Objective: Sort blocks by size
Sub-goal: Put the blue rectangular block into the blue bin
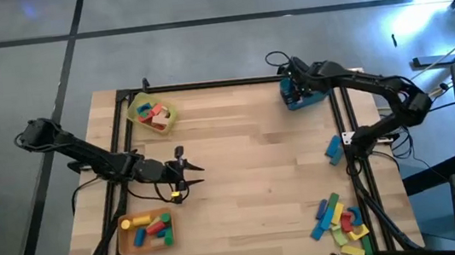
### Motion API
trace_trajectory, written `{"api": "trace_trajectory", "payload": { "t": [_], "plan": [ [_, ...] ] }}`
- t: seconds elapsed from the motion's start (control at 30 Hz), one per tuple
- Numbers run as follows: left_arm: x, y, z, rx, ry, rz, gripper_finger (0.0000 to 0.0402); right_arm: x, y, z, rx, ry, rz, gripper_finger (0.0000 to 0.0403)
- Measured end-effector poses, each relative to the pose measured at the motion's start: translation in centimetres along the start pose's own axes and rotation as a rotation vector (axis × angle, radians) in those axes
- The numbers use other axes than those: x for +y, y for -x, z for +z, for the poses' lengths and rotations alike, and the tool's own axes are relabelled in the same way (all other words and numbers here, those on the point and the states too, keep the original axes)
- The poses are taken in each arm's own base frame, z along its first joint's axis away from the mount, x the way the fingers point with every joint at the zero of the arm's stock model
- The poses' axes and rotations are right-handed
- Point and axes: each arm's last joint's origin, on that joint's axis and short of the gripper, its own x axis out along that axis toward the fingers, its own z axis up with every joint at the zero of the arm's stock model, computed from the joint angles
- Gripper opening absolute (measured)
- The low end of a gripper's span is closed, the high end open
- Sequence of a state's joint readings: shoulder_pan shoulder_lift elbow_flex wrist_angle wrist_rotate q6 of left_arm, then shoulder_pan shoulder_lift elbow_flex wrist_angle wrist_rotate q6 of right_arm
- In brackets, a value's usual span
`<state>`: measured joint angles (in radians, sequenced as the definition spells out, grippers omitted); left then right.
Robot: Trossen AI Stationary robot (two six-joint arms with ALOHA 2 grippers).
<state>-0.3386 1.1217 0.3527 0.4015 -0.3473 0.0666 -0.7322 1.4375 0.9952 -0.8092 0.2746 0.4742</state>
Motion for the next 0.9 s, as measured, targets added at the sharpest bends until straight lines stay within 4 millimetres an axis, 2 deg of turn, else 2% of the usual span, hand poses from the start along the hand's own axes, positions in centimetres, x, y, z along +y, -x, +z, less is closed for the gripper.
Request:
{"api": "trace_trajectory", "payload": {
  "t": [0.13, 0.23, 0.4, 0.6, 0.73, 0.9],
  "plan": [
    [0.0, 0.0, 0.0, -0.005, -0.004, 0.0, 0.0143, 0.7, 3.8, -1.0, 0.041, 0.034, -0.017, 0.0254],
    [0.0, 0.0, 0.1, -0.011, 0.009, 0.001, 0.0143, 1.4, 6.3, -2.6, 0.072, 0.039, -0.015, 0.0254],
    [0.0, 0.0, 0.1, -0.015, 0.021, 0.001, 0.0143, 2.5, 8.5, -6.2, 0.145, 0.042, -0.023, 0.0236],
    [0.0, 0.0, 0.2, -0.022, 0.05, 0.001, 0.0143, 4.0, 8.0, -11.1, 0.265, 0.102, -0.04, 0.0176],
    [0.0, 0.0, 0.4, -0.043, 0.06, 0.002, 0.0143, 4.0, 6.6, -13.7, 0.341, 0.109, -0.083, 0.0109],
    [0.0, 0.0, 0.5, -0.051, 0.063, 0.003, 0.0143, 3.3, 4.3, -15.9, 0.389, 0.092, -0.137, 0.0018]
  ]
}}
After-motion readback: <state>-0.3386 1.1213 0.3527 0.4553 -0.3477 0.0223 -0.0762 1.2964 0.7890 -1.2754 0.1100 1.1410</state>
